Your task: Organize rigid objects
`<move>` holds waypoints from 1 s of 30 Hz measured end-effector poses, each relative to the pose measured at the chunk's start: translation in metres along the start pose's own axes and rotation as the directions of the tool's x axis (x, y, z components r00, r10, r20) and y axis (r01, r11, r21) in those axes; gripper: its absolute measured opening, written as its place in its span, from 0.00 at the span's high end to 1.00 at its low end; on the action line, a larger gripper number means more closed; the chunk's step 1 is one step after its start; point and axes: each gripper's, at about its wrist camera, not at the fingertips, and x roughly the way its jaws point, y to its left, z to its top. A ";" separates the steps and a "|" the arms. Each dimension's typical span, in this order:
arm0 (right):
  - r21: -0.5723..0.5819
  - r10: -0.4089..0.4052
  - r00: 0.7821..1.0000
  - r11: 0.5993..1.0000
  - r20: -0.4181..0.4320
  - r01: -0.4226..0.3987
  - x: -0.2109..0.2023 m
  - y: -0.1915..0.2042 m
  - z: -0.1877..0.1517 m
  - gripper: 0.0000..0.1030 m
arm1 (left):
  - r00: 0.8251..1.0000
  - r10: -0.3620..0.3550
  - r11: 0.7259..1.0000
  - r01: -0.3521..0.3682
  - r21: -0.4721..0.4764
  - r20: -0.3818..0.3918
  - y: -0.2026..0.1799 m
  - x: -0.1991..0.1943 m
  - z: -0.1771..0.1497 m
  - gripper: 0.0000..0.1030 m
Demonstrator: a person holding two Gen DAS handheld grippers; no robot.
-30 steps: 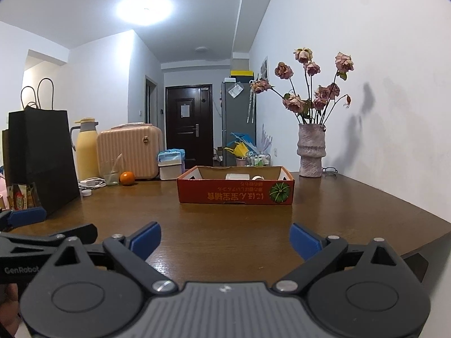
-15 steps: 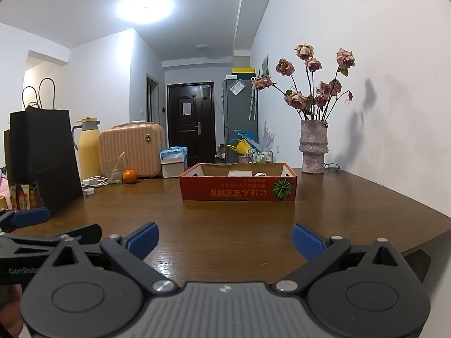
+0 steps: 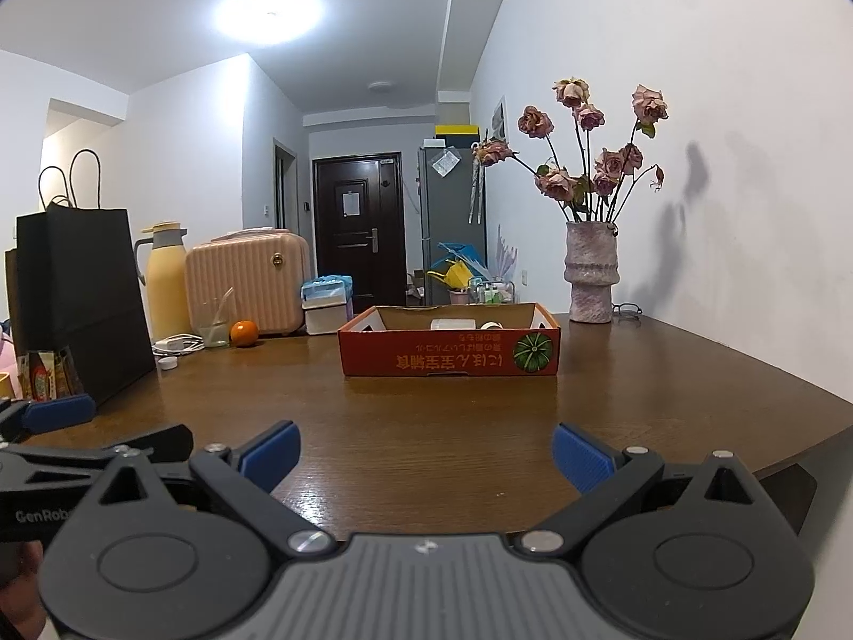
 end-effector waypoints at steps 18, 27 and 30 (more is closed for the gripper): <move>0.005 0.004 1.000 1.000 -0.013 -0.004 0.002 0.000 -0.003 0.02 | 1.000 0.010 1.000 -0.010 -0.001 -0.006 0.000 0.001 0.000 0.00; 0.013 0.001 1.000 1.000 -0.018 0.000 0.002 -0.002 -0.004 0.02 | 1.000 0.008 1.000 -0.008 -0.002 -0.018 0.001 0.003 -0.001 0.00; 0.016 -0.003 1.000 1.000 -0.022 0.003 0.003 -0.002 -0.004 0.02 | 1.000 0.007 1.000 -0.007 -0.002 -0.016 0.001 0.002 -0.001 0.00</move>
